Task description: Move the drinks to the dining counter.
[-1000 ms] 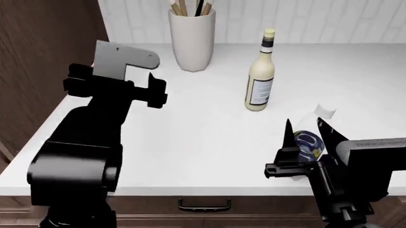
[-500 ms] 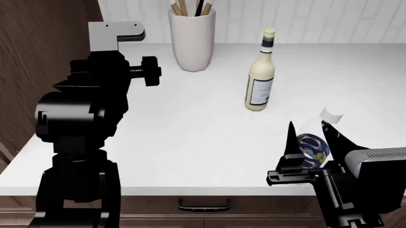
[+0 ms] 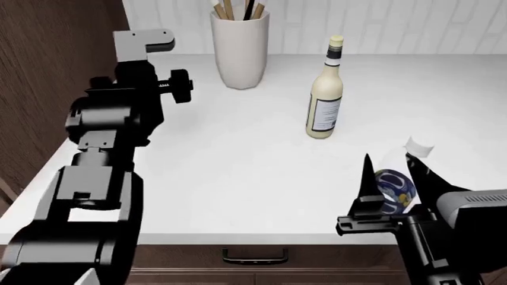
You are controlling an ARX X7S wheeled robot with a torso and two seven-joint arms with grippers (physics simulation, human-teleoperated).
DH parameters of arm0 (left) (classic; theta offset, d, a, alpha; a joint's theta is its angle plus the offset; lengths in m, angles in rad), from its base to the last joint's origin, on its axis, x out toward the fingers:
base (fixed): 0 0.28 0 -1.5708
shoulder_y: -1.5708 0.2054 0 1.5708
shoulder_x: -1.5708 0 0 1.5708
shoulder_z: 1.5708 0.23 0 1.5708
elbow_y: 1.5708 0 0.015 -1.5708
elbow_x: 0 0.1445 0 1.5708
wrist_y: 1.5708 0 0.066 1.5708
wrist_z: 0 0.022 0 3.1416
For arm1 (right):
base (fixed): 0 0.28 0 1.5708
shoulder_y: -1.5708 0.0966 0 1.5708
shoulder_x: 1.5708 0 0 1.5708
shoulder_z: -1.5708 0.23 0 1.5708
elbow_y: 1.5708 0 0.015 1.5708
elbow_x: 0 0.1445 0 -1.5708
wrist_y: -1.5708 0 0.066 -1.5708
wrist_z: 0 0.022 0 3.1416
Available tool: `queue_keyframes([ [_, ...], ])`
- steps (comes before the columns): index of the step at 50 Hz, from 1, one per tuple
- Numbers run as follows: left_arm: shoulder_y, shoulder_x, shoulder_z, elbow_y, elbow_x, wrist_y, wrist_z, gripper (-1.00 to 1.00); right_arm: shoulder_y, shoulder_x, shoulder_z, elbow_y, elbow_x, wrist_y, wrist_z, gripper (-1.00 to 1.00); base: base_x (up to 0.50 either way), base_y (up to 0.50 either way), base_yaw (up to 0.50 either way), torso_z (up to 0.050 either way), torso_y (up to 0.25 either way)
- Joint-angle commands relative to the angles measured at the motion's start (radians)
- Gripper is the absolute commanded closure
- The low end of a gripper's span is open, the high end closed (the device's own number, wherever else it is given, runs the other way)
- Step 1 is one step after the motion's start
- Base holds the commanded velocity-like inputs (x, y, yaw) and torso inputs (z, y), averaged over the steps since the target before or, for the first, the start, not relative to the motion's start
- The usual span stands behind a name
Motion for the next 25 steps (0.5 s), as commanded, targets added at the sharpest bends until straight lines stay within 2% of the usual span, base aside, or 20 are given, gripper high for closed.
queue_keyframes([
  [1,-0.089,0.0,0.005,-0.287,0.007,0.186,-0.027,-1.0,-0.007,0.008,0.015,-0.014,-0.025,0.0,0.004,1.0,0.0,0.0,0.0,0.0,0.0],
  [3,-0.14,0.013,0.024,-0.429,0.021,0.257,0.014,-1.0,-0.008,0.01,0.016,-0.015,-0.023,0.001,0.006,1.0,0.0,0.0,0.0,0.0,0.0],
  [17,-0.144,0.015,-0.002,-0.436,0.109,0.235,0.119,-1.0,-0.032,0.044,0.038,-0.046,-0.004,0.006,0.044,1.0,0.0,0.0,0.0,0.0,0.0],
  [18,-0.14,0.014,0.005,-0.436,0.121,0.234,0.113,1.0,-0.036,0.043,0.038,-0.046,-0.008,0.004,0.045,1.0,0.0,0.0,0.0,0.0,0.0],
  [25,-0.148,0.009,0.008,-0.436,0.136,0.279,0.112,1.0,-0.034,0.04,0.037,-0.047,-0.009,0.001,0.045,1.0,0.0,0.0,0.0,0.0,0.001],
])
